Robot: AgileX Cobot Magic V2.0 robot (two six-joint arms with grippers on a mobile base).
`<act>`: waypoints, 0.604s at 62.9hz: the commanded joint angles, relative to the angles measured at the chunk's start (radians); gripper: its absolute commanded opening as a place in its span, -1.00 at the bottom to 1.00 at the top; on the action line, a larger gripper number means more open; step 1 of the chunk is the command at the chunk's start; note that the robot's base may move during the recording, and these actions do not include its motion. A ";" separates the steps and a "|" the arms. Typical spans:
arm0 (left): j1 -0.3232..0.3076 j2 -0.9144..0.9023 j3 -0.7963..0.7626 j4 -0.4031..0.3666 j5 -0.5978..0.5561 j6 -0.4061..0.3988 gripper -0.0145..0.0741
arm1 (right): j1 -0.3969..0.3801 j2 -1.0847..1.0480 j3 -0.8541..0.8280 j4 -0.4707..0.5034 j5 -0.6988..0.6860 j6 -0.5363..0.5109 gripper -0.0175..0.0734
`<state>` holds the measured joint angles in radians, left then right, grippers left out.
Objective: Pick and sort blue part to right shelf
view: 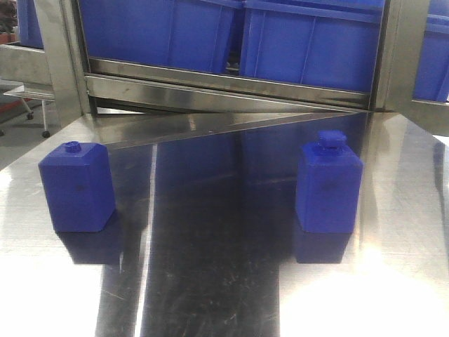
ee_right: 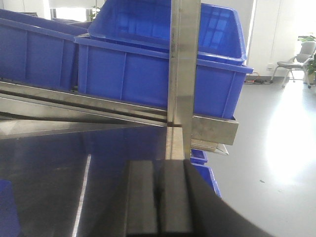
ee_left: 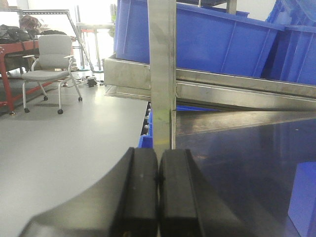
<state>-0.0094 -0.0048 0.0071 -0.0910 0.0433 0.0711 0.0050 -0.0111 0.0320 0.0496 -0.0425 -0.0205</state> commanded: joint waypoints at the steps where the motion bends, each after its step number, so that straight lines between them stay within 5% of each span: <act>1: -0.004 -0.024 0.025 -0.008 -0.077 -0.007 -0.37 | 0.000 -0.022 -0.023 -0.006 -0.085 -0.006 -0.55; 38: -0.004 -0.024 0.025 -0.008 -0.077 -0.007 -0.37 | 0.000 -0.022 -0.023 -0.006 -0.086 -0.006 -0.55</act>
<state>-0.0094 -0.0048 0.0071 -0.0910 0.0433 0.0711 0.0050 -0.0111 0.0320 0.0496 -0.0425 -0.0205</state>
